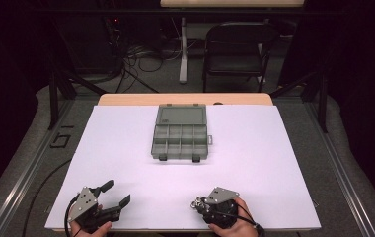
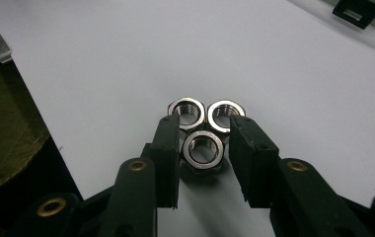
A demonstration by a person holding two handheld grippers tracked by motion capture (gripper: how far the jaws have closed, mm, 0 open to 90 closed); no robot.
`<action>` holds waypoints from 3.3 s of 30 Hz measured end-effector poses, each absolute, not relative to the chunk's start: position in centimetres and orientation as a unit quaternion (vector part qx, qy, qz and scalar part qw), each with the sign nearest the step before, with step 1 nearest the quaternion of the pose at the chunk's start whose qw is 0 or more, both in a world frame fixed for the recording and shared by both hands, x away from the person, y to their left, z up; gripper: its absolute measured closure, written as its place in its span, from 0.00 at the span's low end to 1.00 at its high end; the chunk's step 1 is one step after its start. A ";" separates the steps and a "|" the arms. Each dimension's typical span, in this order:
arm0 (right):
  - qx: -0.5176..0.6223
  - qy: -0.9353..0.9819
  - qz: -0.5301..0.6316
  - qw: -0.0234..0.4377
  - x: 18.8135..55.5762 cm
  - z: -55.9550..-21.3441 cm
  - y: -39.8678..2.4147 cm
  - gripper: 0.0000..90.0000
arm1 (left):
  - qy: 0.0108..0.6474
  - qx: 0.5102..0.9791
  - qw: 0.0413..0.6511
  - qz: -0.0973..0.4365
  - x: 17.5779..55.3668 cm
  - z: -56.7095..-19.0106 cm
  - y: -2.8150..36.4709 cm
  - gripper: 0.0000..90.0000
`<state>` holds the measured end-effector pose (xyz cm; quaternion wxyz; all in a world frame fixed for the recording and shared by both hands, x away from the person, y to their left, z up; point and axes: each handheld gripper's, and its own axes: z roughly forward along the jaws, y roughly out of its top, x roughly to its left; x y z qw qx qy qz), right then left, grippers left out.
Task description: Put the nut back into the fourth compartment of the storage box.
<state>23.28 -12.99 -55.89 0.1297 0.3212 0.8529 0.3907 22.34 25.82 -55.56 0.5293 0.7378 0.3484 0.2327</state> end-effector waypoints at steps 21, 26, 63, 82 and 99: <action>0.318 0.855 0.386 0.136 23.2 -56.1 -12.9 0.78 | 0.344 0.741 0.528 0.232 22.3 -55.5 25.8 0.25; 0.316 0.856 0.385 0.138 23.2 -56.1 -12.9 0.78 | 0.344 0.739 0.530 0.233 22.3 -55.5 25.8 0.25; 0.308 0.844 0.418 0.134 24.2 -50.8 -14.4 0.78 | 0.343 0.740 0.528 0.237 22.1 -55.3 25.9 0.25; 0.318 0.832 0.434 0.135 28.9 -44.5 -15.8 0.78 | 0.341 0.740 0.528 0.238 22.1 -55.3 25.9 0.25; 0.351 0.826 0.414 0.153 35.2 -44.8 -14.1 0.78 | 0.345 0.737 0.532 0.235 22.1 -55.3 25.9 0.25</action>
